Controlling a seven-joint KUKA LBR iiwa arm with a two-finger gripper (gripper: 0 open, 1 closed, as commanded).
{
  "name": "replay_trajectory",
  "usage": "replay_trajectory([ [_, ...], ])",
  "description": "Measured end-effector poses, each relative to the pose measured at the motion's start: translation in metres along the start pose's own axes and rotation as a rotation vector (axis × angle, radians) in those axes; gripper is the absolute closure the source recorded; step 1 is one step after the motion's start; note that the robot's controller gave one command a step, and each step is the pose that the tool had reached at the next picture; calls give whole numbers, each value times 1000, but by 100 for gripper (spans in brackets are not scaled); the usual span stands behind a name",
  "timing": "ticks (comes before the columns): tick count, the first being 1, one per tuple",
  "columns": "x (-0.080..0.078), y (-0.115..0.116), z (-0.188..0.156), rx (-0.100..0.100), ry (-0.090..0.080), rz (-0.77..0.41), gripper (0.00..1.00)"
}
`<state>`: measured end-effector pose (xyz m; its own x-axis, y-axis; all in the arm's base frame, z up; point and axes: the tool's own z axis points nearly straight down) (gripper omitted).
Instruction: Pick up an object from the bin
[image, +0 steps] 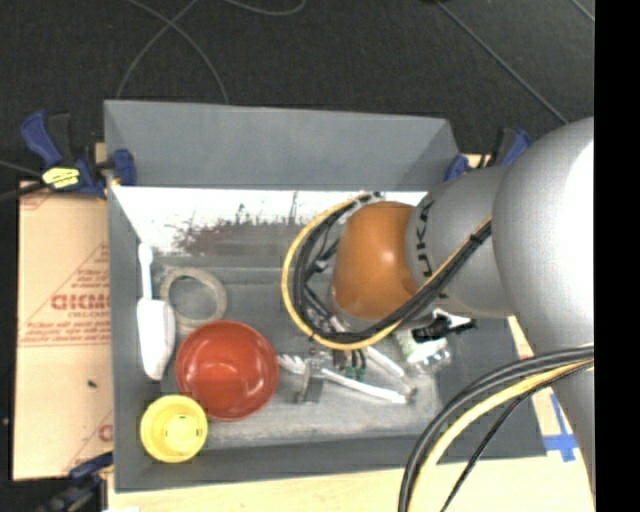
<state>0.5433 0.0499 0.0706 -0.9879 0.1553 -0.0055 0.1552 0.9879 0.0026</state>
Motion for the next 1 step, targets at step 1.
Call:
replay_trajectory([
  [1, 4, -8, 0, 1, 5, 65, 0],
])
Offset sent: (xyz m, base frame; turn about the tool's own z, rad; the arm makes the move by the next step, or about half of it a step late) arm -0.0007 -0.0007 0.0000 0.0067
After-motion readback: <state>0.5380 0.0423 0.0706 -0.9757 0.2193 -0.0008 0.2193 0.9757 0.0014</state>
